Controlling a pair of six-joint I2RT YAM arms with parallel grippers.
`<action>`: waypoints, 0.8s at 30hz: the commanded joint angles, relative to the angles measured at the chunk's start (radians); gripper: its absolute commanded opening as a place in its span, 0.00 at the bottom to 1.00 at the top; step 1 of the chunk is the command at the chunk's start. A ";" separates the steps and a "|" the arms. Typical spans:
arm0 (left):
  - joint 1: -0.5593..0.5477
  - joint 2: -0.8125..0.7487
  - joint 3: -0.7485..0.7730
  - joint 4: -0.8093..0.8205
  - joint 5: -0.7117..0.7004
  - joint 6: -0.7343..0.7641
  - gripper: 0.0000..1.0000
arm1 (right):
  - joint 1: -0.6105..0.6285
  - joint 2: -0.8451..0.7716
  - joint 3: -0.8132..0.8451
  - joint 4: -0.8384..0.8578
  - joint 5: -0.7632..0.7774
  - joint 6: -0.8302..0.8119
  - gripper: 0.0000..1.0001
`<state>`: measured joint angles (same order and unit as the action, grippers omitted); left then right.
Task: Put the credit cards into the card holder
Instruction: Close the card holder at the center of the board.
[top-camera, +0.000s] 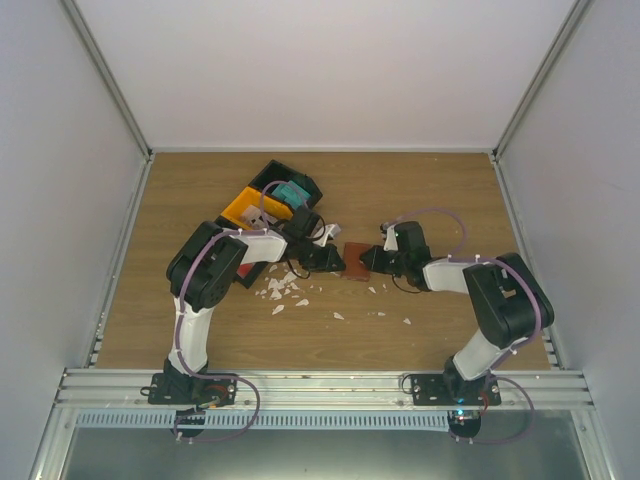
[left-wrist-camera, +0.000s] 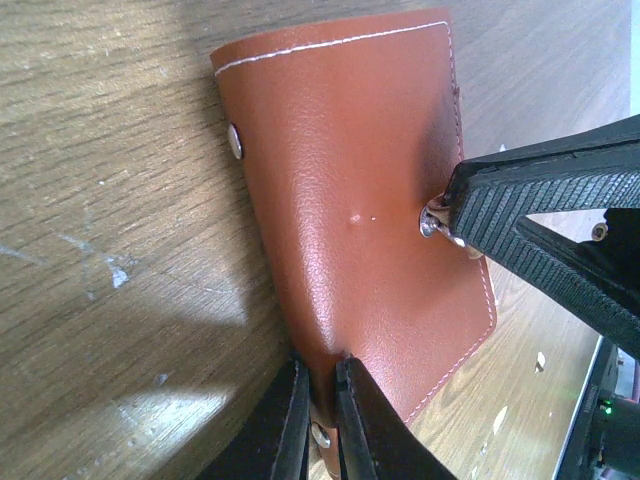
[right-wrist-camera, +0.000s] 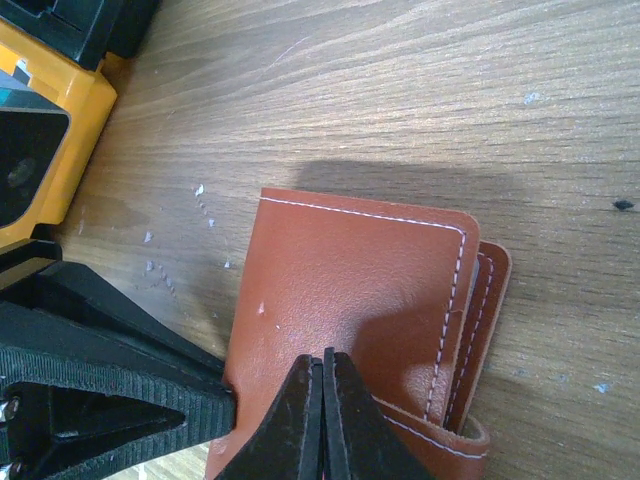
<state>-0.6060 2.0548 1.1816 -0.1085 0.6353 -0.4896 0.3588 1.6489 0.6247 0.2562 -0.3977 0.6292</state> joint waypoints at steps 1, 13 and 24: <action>-0.031 0.072 -0.026 -0.116 -0.013 -0.003 0.11 | 0.004 -0.009 -0.014 0.019 0.029 0.017 0.01; -0.029 0.077 -0.029 -0.105 -0.030 -0.027 0.10 | 0.010 -0.031 -0.044 0.071 0.071 0.043 0.01; -0.029 0.079 -0.022 -0.108 -0.033 -0.029 0.10 | 0.048 0.040 -0.008 0.015 0.058 -0.001 0.00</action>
<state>-0.6064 2.0617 1.1854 -0.1055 0.6441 -0.5175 0.3759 1.6474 0.6044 0.3077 -0.3458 0.6594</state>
